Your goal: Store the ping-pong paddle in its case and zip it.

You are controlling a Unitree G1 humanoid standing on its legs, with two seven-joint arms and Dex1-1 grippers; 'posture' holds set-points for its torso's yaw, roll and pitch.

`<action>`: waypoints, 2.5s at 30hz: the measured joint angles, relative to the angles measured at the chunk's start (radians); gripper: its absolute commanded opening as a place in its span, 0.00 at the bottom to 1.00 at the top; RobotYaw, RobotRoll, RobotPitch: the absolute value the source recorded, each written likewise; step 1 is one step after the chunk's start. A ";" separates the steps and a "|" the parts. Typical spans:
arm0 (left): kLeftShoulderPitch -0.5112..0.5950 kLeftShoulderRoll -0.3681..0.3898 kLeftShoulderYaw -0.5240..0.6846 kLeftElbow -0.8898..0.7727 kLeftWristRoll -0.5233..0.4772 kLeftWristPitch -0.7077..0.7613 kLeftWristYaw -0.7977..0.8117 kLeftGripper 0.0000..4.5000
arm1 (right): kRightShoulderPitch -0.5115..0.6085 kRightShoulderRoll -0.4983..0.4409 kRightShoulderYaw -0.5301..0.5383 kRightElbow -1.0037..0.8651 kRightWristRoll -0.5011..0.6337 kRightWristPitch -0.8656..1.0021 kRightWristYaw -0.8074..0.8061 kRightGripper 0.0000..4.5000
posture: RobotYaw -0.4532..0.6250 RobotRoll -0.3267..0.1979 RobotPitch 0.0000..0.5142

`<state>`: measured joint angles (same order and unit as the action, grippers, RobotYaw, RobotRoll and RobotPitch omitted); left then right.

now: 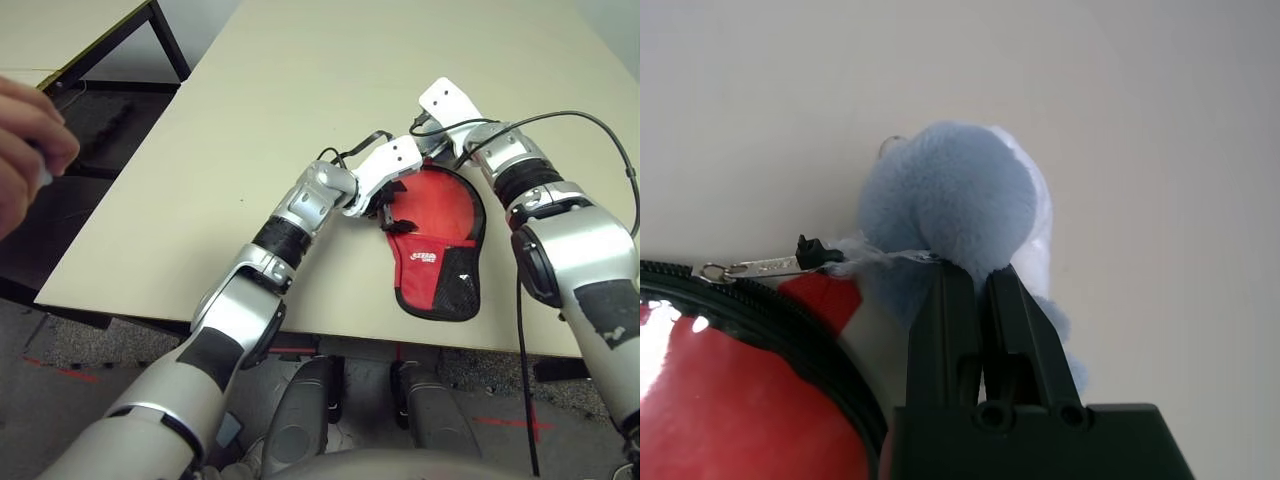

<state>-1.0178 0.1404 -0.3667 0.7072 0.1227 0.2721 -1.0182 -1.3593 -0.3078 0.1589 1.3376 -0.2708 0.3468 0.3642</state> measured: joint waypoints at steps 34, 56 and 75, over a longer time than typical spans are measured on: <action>-0.163 -0.141 0.031 0.398 0.069 -0.092 0.095 1.00 | 0.000 -0.022 -0.002 -0.014 -0.011 0.040 -0.047 0.01 | 0.35 0.62 0.30; -0.159 -0.156 0.042 0.398 0.069 -0.090 0.097 1.00 | 0.087 -0.158 0.144 -0.290 -0.093 0.314 0.305 0.01 | 0.30 0.62 0.32; -0.159 -0.173 0.043 0.400 0.069 -0.092 0.084 1.00 | 0.472 -0.472 0.185 -1.249 0.018 0.918 0.554 0.01 | 0.24 0.62 0.34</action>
<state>-1.1768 -0.0329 -0.3234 1.1072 0.1921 0.1805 -0.9339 -0.8876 -0.7796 0.3442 0.0890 -0.2529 1.2643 0.9183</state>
